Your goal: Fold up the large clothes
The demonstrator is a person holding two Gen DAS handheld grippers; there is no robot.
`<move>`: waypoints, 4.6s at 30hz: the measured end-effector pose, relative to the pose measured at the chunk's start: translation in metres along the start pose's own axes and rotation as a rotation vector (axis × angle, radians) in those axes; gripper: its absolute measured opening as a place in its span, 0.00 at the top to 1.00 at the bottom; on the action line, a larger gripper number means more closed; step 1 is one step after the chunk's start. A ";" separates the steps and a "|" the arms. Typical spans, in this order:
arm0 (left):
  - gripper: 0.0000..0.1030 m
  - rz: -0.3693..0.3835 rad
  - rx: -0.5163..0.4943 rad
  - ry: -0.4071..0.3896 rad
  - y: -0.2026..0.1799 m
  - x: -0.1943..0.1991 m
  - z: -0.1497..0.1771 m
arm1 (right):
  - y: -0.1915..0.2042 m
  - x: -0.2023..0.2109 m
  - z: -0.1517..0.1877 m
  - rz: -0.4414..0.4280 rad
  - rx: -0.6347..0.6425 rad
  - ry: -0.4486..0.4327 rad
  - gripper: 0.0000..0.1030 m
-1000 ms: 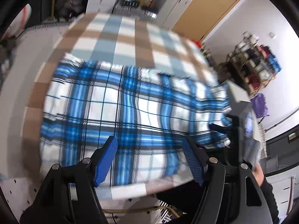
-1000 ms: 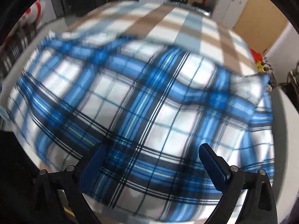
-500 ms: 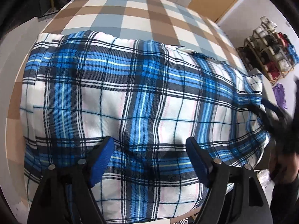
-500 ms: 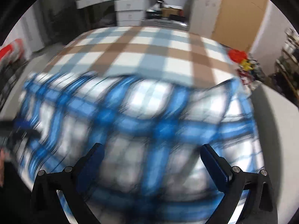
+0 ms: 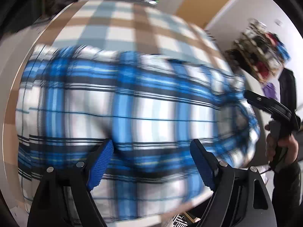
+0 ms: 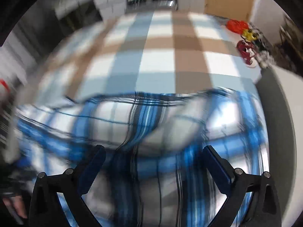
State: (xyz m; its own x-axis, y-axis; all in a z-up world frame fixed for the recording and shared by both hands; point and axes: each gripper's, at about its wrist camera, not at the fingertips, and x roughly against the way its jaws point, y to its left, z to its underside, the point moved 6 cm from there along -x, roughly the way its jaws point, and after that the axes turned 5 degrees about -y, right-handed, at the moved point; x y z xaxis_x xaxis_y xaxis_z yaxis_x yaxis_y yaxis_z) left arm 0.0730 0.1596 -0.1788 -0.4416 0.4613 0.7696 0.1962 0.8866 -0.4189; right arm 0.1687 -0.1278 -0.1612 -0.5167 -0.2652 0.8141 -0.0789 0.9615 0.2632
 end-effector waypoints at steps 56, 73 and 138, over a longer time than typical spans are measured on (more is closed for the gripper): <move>0.23 0.084 -0.265 0.097 -0.140 -0.092 0.003 | -0.110 0.109 0.017 0.088 -0.301 -0.397 0.93; 0.23 0.133 -0.095 0.097 -0.034 0.009 0.002 | 0.021 0.136 -0.024 0.191 0.126 -0.446 0.97; 0.99 0.169 -0.179 0.309 -0.126 -0.001 -0.084 | 0.242 0.058 0.092 -0.263 0.401 -0.507 0.96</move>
State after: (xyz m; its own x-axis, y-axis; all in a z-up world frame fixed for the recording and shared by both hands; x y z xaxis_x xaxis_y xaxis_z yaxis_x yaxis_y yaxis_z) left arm 0.1220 0.0496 -0.0866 -0.1107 0.5653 0.8174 0.4051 0.7767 -0.4822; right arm 0.0415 0.0963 -0.0978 -0.7639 -0.5205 0.3815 -0.5142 0.8481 0.1277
